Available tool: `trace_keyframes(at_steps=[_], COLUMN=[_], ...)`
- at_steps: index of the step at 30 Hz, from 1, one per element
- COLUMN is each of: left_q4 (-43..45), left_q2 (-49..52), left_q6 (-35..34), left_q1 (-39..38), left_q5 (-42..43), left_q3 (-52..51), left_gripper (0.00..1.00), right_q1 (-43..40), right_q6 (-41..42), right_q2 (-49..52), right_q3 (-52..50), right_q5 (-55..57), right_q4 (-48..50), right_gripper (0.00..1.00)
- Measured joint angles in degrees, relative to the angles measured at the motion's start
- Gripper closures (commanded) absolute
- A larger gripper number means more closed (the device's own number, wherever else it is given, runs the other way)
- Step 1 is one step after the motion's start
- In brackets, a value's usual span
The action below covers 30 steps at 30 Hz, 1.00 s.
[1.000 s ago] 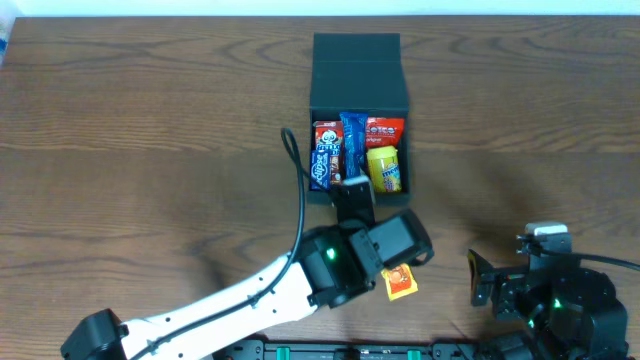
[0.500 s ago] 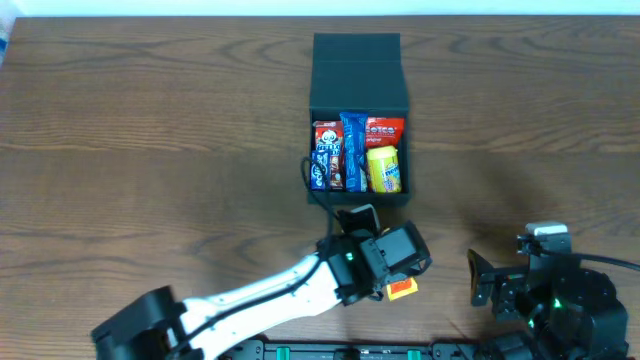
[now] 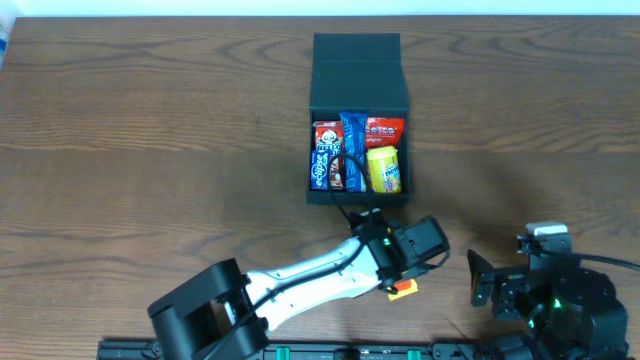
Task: Pack container
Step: 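Grasp the yellow Julie's packet with the left gripper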
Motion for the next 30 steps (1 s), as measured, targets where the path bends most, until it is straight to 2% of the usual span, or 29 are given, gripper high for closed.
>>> trace_keyframes(at_steps=[10,30], left_q4=[-1.97,-1.03], left_q2=[6.56,8.33], left_q6=[0.96,1.53], left_q1=[0.00,0.00], left_q5=[-0.20,-0.57], left_q3=[4.46,4.46], left_gripper=[0.04,0.04], right_q1=[0.00,0.00], right_q6=[0.00,0.00], right_q2=[0.00,0.00], right_q3=[0.00,0.00], right_q5=[0.00,0.00], right_q4=[0.00,0.00], right_gripper=[0.01,0.01])
